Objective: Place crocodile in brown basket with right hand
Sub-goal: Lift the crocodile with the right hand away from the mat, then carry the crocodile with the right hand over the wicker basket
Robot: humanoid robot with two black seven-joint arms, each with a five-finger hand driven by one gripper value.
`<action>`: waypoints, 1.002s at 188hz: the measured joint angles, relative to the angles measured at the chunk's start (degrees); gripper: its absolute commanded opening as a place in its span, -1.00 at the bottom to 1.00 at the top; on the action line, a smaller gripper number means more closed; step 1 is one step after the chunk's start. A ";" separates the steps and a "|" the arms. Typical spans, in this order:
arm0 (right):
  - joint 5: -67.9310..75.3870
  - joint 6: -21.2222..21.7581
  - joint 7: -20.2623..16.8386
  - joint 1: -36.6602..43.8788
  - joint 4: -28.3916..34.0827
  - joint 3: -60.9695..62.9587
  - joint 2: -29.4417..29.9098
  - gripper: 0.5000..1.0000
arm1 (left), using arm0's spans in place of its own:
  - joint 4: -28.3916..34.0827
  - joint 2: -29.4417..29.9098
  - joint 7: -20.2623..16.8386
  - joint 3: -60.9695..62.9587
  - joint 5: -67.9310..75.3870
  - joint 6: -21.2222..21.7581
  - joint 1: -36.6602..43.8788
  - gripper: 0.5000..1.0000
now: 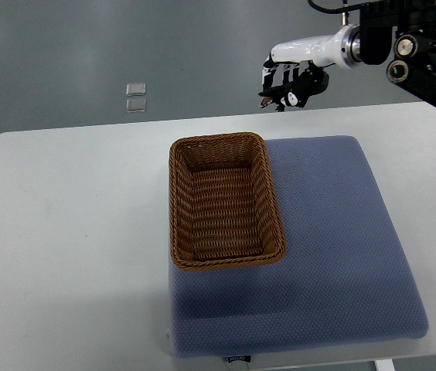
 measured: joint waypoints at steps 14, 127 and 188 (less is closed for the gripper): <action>-0.02 -0.16 -0.02 0.22 -0.90 -0.12 3.41 -1.00 | 0.07 0.00 0.00 -0.14 0.00 0.00 0.01 1.00; -0.29 -6.31 0.26 -7.02 -8.67 -2.87 19.53 -1.00 | 0.23 0.00 0.00 -0.26 -0.05 0.01 0.04 1.00; -0.42 -7.79 0.30 -11.34 -10.27 -2.86 20.63 -0.84 | 0.15 0.00 0.18 -0.26 -0.05 0.01 0.08 1.00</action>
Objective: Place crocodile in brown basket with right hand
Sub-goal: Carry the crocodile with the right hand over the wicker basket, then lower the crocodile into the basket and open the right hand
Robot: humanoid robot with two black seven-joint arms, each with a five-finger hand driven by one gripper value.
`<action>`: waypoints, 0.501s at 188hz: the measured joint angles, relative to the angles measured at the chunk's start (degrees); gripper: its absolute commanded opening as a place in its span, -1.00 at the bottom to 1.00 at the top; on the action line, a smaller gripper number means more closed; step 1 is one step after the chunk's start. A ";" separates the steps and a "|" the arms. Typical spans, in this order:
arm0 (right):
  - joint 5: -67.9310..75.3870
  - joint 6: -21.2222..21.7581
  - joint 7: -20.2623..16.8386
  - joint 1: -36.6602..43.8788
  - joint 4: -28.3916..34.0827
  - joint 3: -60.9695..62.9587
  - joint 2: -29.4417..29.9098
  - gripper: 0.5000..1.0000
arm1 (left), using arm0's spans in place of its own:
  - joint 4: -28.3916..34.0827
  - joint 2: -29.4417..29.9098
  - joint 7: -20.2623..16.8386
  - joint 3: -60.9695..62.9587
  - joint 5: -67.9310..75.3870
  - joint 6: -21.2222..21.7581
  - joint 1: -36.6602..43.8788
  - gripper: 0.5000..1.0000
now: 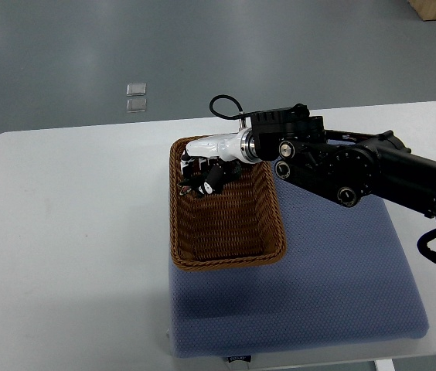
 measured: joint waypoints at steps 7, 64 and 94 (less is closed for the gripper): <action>-0.01 -0.02 0.01 -0.27 -0.21 0.00 0.01 -0.84 | 0.02 0.00 0.00 0.00 0.00 0.00 0.00 1.00; -0.39 -0.16 0.02 -2.39 -1.47 -0.55 0.05 -0.57 | 0.05 0.00 0.03 0.00 0.00 0.00 0.00 1.00; -0.40 -0.24 0.02 -2.98 -1.58 -0.63 -0.02 -0.01 | -0.06 0.00 0.03 0.00 0.01 0.00 0.01 1.00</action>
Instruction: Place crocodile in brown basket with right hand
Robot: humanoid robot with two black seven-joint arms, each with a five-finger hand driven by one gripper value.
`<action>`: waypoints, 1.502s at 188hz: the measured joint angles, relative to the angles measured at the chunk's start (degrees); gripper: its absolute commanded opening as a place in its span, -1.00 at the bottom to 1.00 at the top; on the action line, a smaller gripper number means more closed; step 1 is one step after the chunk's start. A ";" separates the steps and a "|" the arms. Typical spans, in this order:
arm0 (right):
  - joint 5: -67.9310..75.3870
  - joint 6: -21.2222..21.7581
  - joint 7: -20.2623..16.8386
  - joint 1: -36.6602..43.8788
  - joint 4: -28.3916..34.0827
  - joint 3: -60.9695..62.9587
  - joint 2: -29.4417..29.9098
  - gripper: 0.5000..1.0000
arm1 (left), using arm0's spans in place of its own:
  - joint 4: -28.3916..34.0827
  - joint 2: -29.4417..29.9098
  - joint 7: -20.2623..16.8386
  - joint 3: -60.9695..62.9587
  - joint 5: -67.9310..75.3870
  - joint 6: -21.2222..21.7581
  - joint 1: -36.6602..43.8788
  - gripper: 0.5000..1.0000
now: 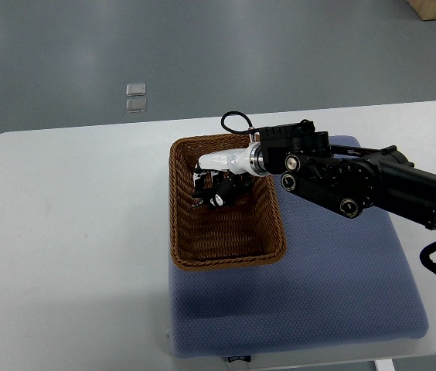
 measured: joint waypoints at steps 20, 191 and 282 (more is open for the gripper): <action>0.00 0.00 0.00 -0.31 -0.11 0.00 -0.01 0.21 | 0.02 0.00 0.00 0.00 0.01 0.00 0.00 1.00; 24.38 -15.08 4.94 -10.59 -0.39 42.05 -1.91 0.68 | 0.35 0.00 -0.03 0.00 0.01 0.00 0.09 1.00; 84.43 -9.56 8.53 -20.78 -8.55 51.37 -3.94 0.73 | 0.44 0.00 -0.03 0.18 0.01 0.02 -0.01 1.00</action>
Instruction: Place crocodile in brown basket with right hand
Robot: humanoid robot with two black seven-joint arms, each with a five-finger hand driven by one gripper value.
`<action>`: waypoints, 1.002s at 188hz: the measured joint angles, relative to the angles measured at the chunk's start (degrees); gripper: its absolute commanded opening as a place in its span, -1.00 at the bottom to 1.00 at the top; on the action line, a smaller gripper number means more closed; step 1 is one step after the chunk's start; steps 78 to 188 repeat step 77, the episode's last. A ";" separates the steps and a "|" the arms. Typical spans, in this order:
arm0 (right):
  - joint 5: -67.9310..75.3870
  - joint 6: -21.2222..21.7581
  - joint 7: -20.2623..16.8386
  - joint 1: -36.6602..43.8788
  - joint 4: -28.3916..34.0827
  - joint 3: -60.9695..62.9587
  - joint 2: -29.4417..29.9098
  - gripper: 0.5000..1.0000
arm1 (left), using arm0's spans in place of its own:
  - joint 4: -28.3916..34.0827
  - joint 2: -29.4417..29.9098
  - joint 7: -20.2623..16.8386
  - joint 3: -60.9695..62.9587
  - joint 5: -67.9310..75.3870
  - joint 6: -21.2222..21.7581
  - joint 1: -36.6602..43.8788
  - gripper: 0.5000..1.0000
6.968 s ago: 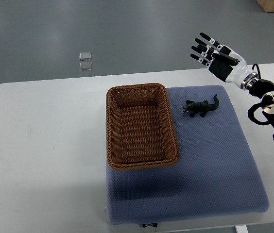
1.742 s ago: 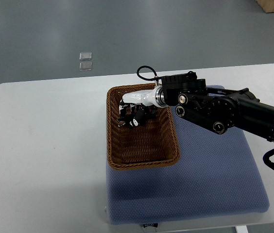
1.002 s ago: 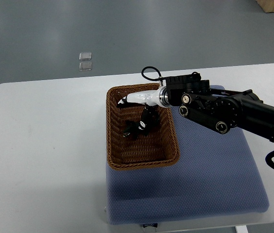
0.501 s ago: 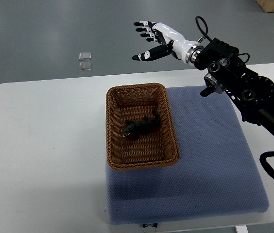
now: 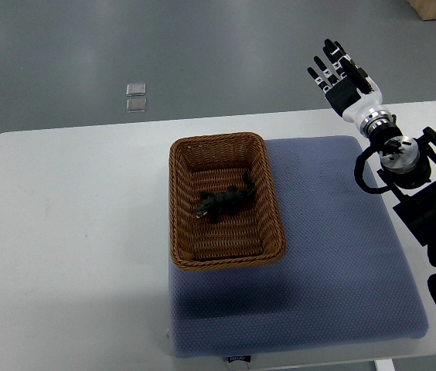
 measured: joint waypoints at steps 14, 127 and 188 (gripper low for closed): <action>2.17 3.14 0.02 -2.00 -0.04 0.08 -0.21 0.73 | -0.14 0.00 0.01 0.00 0.00 0.00 -0.01 1.00; 2.94 12.88 0.01 -7.01 -0.14 0.08 -0.28 0.73 | -0.36 0.00 0.02 -0.09 0.00 0.00 0.00 1.00; 2.94 12.88 0.01 -7.01 -0.14 0.08 -0.28 0.73 | -0.36 0.00 0.02 -0.09 0.00 0.00 0.00 1.00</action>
